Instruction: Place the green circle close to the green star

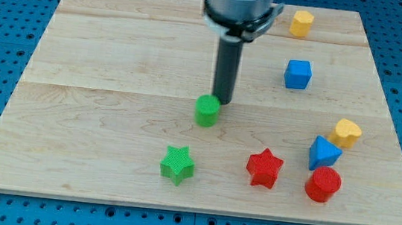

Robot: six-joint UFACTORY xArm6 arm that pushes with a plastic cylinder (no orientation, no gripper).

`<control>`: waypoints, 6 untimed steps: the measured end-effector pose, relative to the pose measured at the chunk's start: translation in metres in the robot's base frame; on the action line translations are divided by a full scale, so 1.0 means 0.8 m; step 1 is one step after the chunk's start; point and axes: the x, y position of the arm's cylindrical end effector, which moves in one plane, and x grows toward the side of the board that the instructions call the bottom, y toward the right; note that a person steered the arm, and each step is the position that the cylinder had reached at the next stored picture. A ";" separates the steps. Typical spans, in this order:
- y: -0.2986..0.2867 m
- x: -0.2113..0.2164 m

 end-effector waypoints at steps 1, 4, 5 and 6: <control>-0.048 0.050; -0.106 0.068; -0.133 0.069; -0.167 0.071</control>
